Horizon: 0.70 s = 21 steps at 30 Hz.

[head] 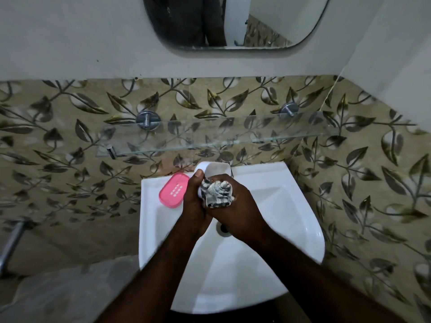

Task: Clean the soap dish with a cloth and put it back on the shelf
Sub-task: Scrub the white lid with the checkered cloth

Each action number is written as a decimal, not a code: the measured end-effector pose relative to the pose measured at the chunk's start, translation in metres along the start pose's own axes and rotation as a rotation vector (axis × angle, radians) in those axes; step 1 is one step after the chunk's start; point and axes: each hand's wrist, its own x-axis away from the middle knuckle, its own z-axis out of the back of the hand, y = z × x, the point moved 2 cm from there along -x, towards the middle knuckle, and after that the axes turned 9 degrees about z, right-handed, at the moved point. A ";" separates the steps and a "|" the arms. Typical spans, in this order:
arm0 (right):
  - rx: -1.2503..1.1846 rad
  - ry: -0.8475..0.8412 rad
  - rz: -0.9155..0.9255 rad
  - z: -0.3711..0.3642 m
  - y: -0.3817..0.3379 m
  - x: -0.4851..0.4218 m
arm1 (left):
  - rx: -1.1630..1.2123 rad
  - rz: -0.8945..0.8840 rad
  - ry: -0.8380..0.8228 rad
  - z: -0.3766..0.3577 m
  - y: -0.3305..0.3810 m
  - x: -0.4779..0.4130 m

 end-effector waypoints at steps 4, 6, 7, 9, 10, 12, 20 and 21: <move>0.369 -0.151 0.188 0.010 0.003 0.001 | 0.114 0.001 0.066 -0.006 -0.003 0.003; 0.568 -0.164 0.236 0.019 0.016 -0.003 | 0.159 0.042 0.035 -0.009 -0.001 -0.001; 0.605 -0.129 0.201 0.022 0.019 -0.004 | 0.165 0.046 0.018 -0.011 0.000 -0.003; 0.565 -0.013 0.101 0.019 0.016 -0.003 | 0.150 0.074 0.006 -0.010 -0.002 -0.005; 0.491 0.043 0.057 0.014 0.013 -0.001 | 0.114 0.094 -0.005 -0.010 -0.002 -0.006; 0.296 0.082 0.029 0.002 0.001 0.003 | 0.052 0.126 -0.050 -0.010 -0.004 -0.006; 0.635 -0.021 0.086 0.011 0.023 0.002 | 0.172 0.168 0.085 -0.008 -0.004 -0.002; 0.581 -0.001 0.066 0.006 0.018 0.002 | 0.157 0.191 0.087 -0.005 -0.006 -0.001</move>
